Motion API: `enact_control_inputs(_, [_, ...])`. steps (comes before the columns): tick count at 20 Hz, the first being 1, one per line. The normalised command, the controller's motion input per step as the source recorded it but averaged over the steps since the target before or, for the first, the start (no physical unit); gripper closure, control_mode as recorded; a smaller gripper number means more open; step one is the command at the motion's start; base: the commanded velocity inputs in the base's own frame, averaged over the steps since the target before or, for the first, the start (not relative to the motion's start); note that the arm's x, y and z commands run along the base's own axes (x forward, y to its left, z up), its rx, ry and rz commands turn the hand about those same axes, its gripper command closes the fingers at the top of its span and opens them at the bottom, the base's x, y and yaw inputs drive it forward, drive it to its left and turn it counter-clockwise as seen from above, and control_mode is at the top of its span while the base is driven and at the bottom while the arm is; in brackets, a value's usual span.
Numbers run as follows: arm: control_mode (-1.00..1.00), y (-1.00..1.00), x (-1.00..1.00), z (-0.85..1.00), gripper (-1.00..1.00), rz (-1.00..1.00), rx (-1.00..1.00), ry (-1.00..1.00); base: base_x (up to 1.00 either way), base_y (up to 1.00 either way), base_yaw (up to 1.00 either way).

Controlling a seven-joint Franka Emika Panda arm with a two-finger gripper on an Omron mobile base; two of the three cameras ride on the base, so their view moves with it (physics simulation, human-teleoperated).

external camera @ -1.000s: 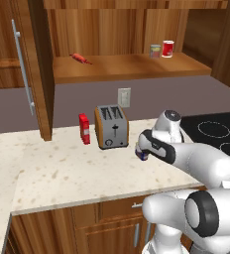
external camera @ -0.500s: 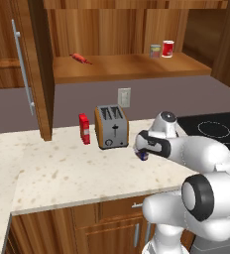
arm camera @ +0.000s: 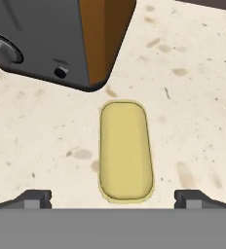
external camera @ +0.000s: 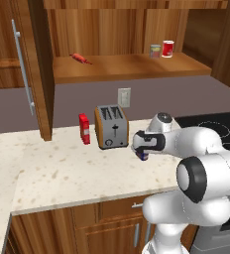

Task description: Pick the cans from the counter and place them in their designated side in the cabinet.

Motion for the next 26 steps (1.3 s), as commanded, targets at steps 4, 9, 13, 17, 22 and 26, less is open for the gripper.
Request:
enact_control_inputs(4, [-1.0,0.0,0.22,-0.14,-1.0,0.0,0.0,0.0,0.0,0.0,0.0])
enact_control_inputs(9, [-1.0,0.02,0.2,-0.16,1.0,0.0,0.0,0.0,0.0,0.0,0.0])
enact_control_inputs(13, [-1.0,0.04,0.17,-0.15,1.0,0.0,0.0,0.01,0.0,0.0,0.0])
enact_control_inputs(17, [-1.0,0.0,0.09,-0.09,1.0,0.0,0.0,0.0,0.0,0.0,0.0])
enact_control_inputs(22, [-1.0,0.0,0.04,-0.07,1.0,0.0,0.0,0.0,0.0,0.0,0.0])
enact_control_inputs(26, [-1.0,0.0,0.04,-0.03,1.0,0.0,0.0,0.0,0.0,0.0,0.0])
